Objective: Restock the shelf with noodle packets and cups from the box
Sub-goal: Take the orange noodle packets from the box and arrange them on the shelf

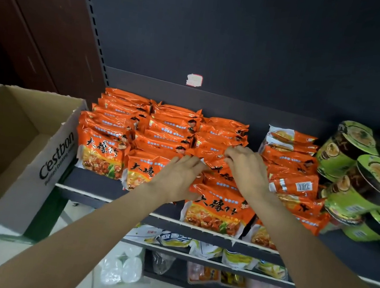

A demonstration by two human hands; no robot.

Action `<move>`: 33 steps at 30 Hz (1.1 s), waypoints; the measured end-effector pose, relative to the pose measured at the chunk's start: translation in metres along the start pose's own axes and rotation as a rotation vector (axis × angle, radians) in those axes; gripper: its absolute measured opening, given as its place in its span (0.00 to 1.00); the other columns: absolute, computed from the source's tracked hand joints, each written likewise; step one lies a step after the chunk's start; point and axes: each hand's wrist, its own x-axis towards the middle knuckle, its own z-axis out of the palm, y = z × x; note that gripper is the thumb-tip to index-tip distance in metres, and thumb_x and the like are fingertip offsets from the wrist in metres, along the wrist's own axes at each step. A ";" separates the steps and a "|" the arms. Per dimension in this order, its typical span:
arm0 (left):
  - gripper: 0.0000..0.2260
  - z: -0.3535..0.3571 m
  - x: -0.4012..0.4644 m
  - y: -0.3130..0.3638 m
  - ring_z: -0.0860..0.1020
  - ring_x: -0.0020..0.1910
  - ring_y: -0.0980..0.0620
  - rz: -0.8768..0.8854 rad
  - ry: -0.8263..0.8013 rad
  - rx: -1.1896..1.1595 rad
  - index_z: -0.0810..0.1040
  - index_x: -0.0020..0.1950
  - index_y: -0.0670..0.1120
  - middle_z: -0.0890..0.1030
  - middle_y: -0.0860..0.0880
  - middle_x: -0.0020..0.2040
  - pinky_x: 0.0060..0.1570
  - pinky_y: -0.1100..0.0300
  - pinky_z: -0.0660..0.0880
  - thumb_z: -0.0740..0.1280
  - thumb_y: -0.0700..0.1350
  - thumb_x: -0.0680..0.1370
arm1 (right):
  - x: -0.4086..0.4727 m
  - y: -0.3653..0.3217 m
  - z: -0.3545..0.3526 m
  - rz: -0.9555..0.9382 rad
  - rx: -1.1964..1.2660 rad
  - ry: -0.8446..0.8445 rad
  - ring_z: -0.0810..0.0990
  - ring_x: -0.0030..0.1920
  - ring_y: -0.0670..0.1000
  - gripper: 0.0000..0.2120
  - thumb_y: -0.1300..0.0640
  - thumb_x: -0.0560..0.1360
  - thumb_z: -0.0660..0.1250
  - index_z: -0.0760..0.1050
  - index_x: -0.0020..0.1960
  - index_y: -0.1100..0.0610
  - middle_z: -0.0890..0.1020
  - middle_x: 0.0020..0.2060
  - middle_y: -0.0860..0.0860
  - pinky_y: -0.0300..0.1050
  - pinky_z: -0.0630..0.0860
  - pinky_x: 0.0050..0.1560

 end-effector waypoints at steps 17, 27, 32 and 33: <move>0.43 0.004 0.013 0.000 0.51 0.75 0.48 0.003 -0.046 0.049 0.51 0.77 0.48 0.53 0.50 0.77 0.74 0.49 0.50 0.69 0.61 0.71 | -0.037 0.021 -0.014 0.186 0.180 -0.549 0.59 0.72 0.53 0.40 0.45 0.71 0.71 0.55 0.75 0.54 0.61 0.72 0.52 0.51 0.63 0.70; 0.34 0.002 0.018 -0.004 0.62 0.71 0.47 0.014 -0.050 0.341 0.62 0.73 0.45 0.67 0.47 0.71 0.70 0.51 0.58 0.64 0.62 0.74 | -0.044 0.010 0.002 0.193 0.031 -0.464 0.59 0.69 0.54 0.39 0.50 0.68 0.75 0.59 0.72 0.54 0.61 0.66 0.54 0.49 0.69 0.65; 0.34 0.003 0.015 -0.006 0.63 0.70 0.48 0.029 -0.032 0.315 0.62 0.73 0.45 0.68 0.47 0.70 0.70 0.52 0.58 0.64 0.62 0.74 | -0.045 0.005 0.010 0.299 0.006 -0.587 0.63 0.67 0.59 0.43 0.50 0.68 0.75 0.53 0.72 0.55 0.61 0.66 0.59 0.55 0.72 0.61; 0.34 0.004 0.015 -0.007 0.63 0.70 0.48 0.030 -0.031 0.304 0.61 0.73 0.45 0.67 0.47 0.70 0.70 0.52 0.57 0.64 0.62 0.74 | -0.044 0.004 0.011 0.300 0.003 -0.595 0.63 0.67 0.60 0.43 0.50 0.68 0.75 0.53 0.73 0.55 0.61 0.67 0.59 0.54 0.72 0.61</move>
